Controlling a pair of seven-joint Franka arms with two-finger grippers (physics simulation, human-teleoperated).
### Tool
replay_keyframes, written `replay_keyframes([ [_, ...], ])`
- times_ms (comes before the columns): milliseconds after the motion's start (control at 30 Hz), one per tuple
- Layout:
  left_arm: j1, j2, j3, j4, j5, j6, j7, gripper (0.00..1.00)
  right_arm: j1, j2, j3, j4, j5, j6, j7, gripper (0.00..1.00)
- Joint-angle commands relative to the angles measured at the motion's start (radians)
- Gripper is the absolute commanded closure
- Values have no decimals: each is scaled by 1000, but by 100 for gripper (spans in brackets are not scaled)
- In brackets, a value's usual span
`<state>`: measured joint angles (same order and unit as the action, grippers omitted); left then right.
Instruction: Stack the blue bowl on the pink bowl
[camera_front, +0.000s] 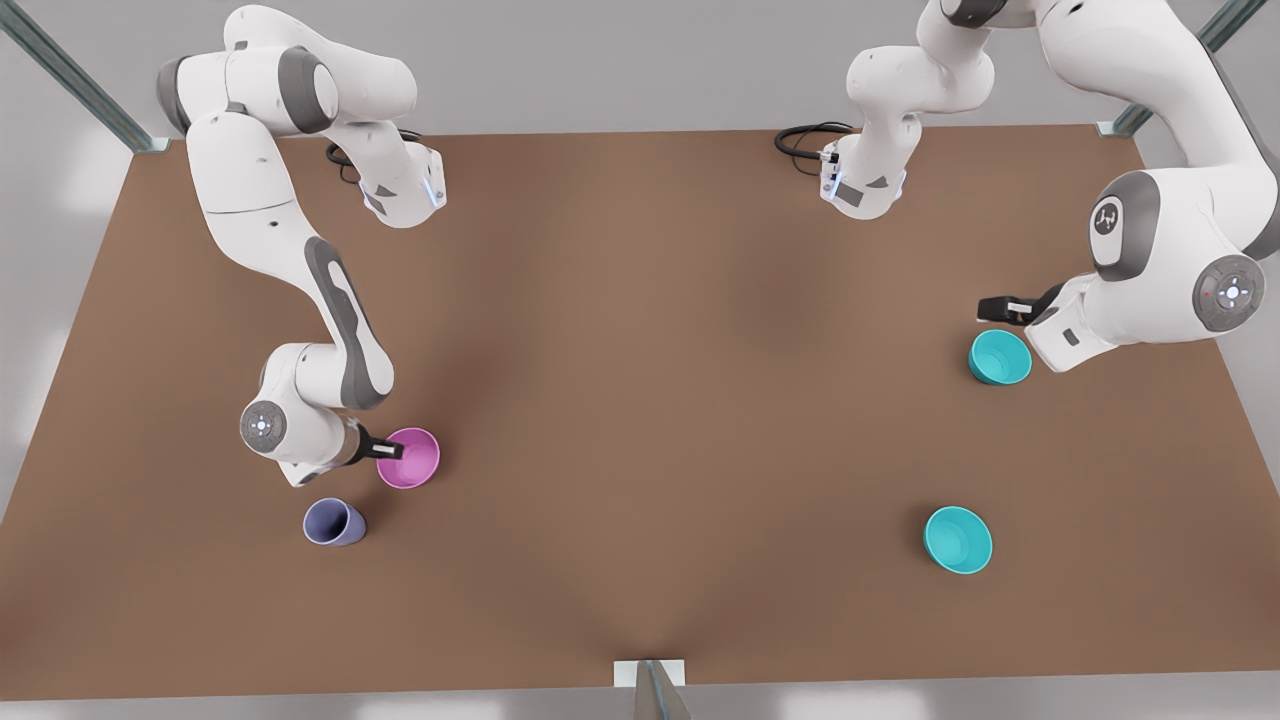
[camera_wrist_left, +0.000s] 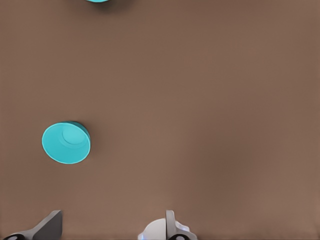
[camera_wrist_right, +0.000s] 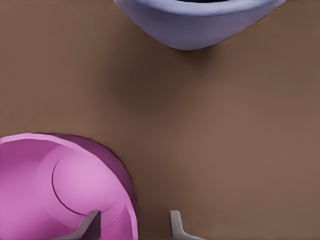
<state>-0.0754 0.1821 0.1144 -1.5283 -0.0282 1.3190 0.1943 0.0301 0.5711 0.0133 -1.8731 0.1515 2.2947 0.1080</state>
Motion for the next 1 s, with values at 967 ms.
replay_keyframes([
  [967, 0, 0, -1, 0, -1, -10, 5, 0, 588, 388, 126, 660, 194, -20, 746, 79],
])
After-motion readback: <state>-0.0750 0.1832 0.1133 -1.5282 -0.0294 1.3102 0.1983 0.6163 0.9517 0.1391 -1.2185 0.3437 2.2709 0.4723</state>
